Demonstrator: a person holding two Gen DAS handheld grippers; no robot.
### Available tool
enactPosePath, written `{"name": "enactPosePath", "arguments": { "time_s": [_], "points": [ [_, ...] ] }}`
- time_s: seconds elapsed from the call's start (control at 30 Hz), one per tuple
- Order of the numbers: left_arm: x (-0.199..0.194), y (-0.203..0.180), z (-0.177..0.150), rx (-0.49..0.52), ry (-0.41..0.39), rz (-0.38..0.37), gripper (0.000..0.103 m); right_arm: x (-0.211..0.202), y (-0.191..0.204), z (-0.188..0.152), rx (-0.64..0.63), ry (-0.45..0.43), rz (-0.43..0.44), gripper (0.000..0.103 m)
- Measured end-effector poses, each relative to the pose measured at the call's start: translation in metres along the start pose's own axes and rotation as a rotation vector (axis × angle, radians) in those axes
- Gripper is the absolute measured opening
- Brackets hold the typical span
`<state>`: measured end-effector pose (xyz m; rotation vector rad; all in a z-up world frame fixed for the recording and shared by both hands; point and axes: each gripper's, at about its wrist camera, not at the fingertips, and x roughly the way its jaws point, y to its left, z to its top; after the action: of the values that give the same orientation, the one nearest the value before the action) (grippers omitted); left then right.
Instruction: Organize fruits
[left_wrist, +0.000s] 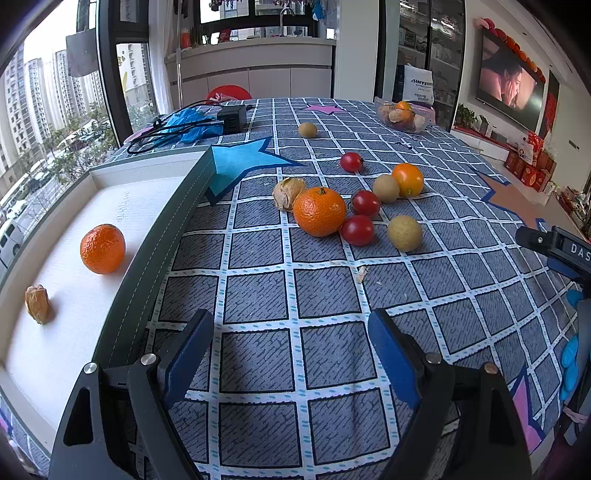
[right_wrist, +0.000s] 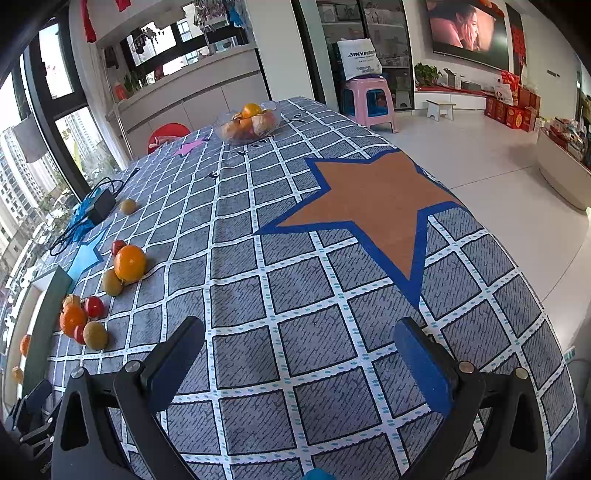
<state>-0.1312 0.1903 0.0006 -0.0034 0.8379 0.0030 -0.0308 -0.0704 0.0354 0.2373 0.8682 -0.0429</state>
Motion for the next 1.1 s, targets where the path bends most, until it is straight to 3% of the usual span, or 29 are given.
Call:
{"name": "enactPosePath", "arguments": {
  "time_s": [0.33, 0.5, 0.6, 0.67, 0.77, 0.9, 1.1],
  "points": [
    [0.001, -0.001, 0.006, 0.030, 0.061, -0.031, 0.092, 0.001, 0.002, 0.000, -0.011, 0.006, -0.009, 0.103],
    [-0.008, -0.010, 0.028, 0.066, 0.044, -0.024, 0.092, 0.003, 0.005, 0.000, -0.026, 0.015, -0.027, 0.103],
    [-0.004, -0.006, 0.049, 0.029, 0.058, -0.025, 0.088, 0.003, 0.005, 0.000, -0.019, 0.010, -0.018, 0.103],
    [0.004, 0.000, 0.061, -0.034, 0.098, -0.070, 0.078, 0.002, 0.004, 0.000, -0.014, 0.007, -0.012, 0.103],
    [0.016, 0.002, 0.074, -0.100, 0.146, -0.122, 0.077, 0.002, 0.003, 0.000, -0.013, 0.007, -0.011, 0.103],
    [0.026, -0.008, 0.086, -0.087, 0.143, -0.077, 0.077, 0.002, 0.003, 0.000, -0.011, 0.005, -0.008, 0.103],
    [0.051, -0.006, 0.092, -0.135, 0.219, -0.072, 0.074, 0.002, 0.003, 0.000, -0.015, 0.007, -0.013, 0.103]
  ]
}}
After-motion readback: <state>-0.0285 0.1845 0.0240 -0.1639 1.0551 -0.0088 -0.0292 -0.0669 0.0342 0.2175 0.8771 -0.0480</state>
